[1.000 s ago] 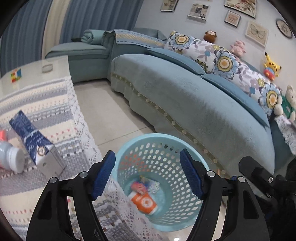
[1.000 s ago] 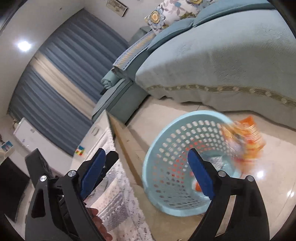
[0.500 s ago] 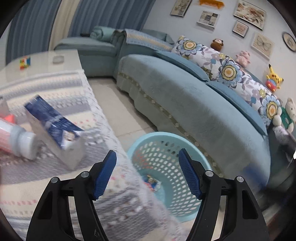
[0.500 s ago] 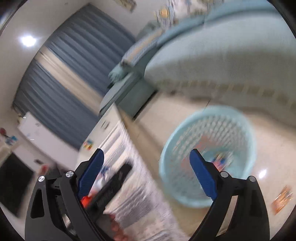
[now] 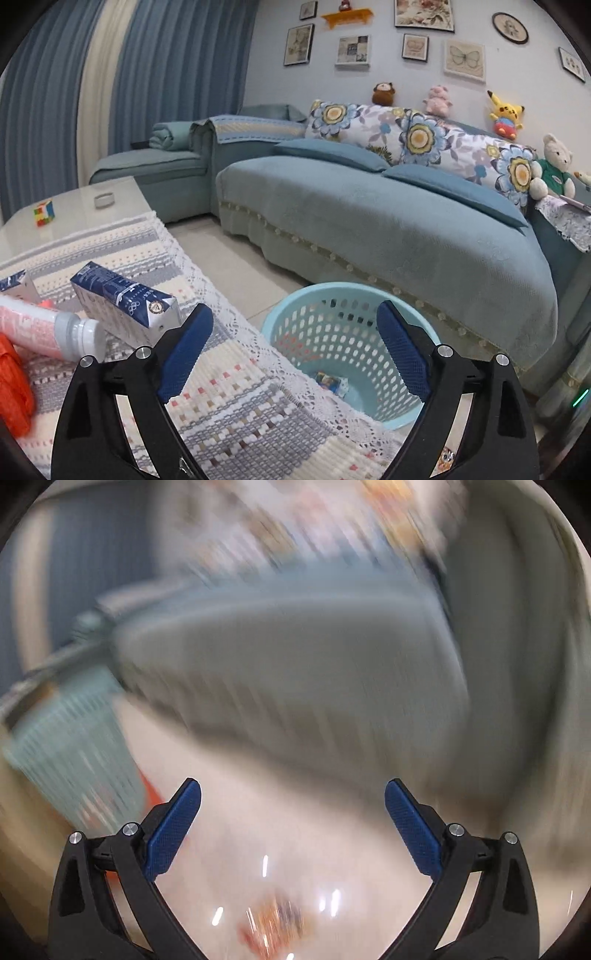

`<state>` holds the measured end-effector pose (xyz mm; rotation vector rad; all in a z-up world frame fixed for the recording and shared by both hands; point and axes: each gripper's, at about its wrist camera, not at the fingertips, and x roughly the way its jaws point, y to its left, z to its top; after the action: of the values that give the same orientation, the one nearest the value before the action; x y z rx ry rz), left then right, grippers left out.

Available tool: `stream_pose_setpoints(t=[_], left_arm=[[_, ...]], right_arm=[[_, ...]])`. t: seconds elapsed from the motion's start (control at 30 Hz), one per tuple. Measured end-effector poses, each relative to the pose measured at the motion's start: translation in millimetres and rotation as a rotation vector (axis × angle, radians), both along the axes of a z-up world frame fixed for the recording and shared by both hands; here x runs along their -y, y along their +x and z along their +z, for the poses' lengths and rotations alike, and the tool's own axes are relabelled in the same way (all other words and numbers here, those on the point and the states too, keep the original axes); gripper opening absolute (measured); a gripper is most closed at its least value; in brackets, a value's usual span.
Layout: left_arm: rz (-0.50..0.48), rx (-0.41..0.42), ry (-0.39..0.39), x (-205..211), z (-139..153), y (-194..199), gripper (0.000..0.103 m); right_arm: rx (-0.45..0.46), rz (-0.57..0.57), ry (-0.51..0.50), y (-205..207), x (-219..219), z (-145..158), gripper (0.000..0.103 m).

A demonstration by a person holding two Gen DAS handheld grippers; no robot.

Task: Collect trash

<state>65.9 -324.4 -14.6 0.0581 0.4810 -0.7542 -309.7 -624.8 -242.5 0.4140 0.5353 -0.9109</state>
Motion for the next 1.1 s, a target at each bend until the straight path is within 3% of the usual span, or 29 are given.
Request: stream_pose_setpoints(t=[0.07, 0.13, 0.2, 0.33, 0.43, 0.53, 0.6, 0.67, 0.77, 0.9, 1.03, 1.07, 1.1], left_arm=[[0.006, -0.005, -0.008, -4.0, -0.5, -0.7, 0.088], [0.01, -0.006, -0.001, -4.4, -1.1, -1.1, 0.089], [0.009, -0.004, 0.04, 2.9, -2.9, -1.4, 0.09], [-0.025, 0.022, 0.14, 22.6, -8.5, -7.3, 0.09], [-0.038, 0.04, 0.189, 31.7, -11.5, -9.6, 0.089], [-0.033, 0.036, 0.234, 38.7, -15.9, -7.5, 0.089], [-0.047, 0.042, 0.244, 40.3, -16.8, -9.4, 0.089], [-0.059, 0.048, 0.246, 41.2, -16.8, -11.2, 0.089], [-0.07, 0.058, 0.247, 42.0, -16.3, -13.6, 0.089], [-0.073, 0.069, 0.246, 42.4, -16.1, -16.4, 0.089], [-0.081, 0.086, 0.235, 41.5, -14.0, -21.2, 0.089], [-0.083, 0.088, 0.232, 40.8, -13.4, -21.5, 0.089], [-0.086, 0.091, 0.228, 40.0, -13.0, -22.1, 0.089]], right_arm=[[-0.066, -0.039, 0.126, -15.0, -5.9, -77.1, 0.095], [-0.141, -0.004, 0.181, -10.2, -20.6, -135.1, 0.095], [-0.16, 0.038, 0.205, 4.0, -28.1, -162.7, 0.095], [-0.14, 0.056, 0.228, 33.1, -21.8, -186.6, 0.094], [-0.178, 0.013, 0.3, 51.3, -13.6, -203.8, 0.085], [-0.2, -0.008, 0.328, 63.6, -9.7, -219.2, 0.057], [-0.215, -0.029, 0.328, 68.2, -7.7, -225.1, 0.02], [-0.208, -0.041, 0.334, 64.8, -6.4, -228.2, 0.0], [-0.146, -0.041, 0.355, 61.1, -3.1, -223.1, 0.0], [-0.133, -0.018, 0.348, 64.8, -3.1, -211.2, 0.0], [-0.109, -0.104, 0.397, 45.9, -1.0, -215.4, 0.003], [-0.102, -0.113, 0.421, 41.4, -1.7, -220.0, 0.019], [-0.107, -0.104, 0.427, 40.5, -4.2, -223.5, 0.054]])
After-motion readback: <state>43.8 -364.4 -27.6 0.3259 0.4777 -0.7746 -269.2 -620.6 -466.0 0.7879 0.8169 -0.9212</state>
